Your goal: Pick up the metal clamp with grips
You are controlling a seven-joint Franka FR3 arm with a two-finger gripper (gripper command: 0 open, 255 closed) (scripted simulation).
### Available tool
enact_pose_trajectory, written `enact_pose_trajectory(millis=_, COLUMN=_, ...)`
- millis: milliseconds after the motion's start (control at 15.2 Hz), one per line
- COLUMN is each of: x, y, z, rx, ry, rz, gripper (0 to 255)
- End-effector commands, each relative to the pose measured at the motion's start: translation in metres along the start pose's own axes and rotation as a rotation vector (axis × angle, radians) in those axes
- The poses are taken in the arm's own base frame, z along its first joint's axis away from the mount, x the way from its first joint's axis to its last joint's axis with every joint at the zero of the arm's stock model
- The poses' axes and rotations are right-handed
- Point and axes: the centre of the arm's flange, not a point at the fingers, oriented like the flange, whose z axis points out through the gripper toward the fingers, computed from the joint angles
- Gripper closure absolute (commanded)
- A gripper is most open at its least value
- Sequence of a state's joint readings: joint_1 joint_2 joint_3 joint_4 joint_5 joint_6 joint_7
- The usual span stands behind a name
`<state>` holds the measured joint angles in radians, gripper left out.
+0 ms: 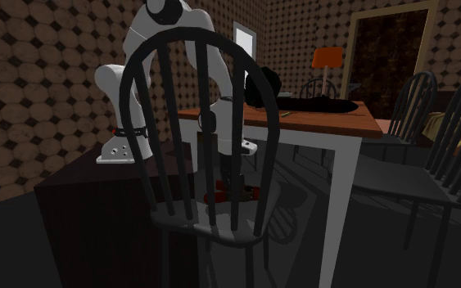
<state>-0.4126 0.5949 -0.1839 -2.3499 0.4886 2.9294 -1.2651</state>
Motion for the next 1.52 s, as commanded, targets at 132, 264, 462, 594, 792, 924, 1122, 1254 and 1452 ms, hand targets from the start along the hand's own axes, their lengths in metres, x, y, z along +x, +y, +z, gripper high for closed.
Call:
enact_pose_trajectory(millis=132, x=0.0, y=0.0, z=0.002, rx=0.0, ry=0.0, rz=0.0, gripper=255)
enact_pose_trajectory(millis=264, x=0.0, y=0.0, z=0.002, rx=0.0, ry=0.0, rz=0.0, gripper=255)
enact_pose_trajectory(millis=462, x=0.0, y=0.0, z=0.002, rx=0.0, ry=0.0, rz=0.0, gripper=255)
enact_pose_trajectory(millis=594, x=0.0, y=0.0, z=0.002, rx=0.0, ry=0.0, rz=0.0, gripper=255)
enact_pose_trajectory(millis=792, x=0.0, y=0.001, z=-0.013, rx=0.0, ry=0.0, rz=0.0, gripper=255)
enact_pose_trajectory(millis=924, x=0.0, y=0.001, z=-0.024, rx=0.0, ry=0.0, rz=0.0, gripper=255)
enact_pose_trajectory(millis=1122, x=0.0, y=0.001, z=-0.04, rx=0.0, ry=0.0, rz=0.0, gripper=255)
enact_pose_trajectory(millis=1254, x=0.0, y=0.001, z=-0.05, rx=0.0, ry=0.0, rz=0.0, gripper=255)
enact_pose_trajectory(millis=1452, x=0.0, y=0.001, z=-0.066, rx=0.0, ry=0.0, rz=0.0, gripper=255)
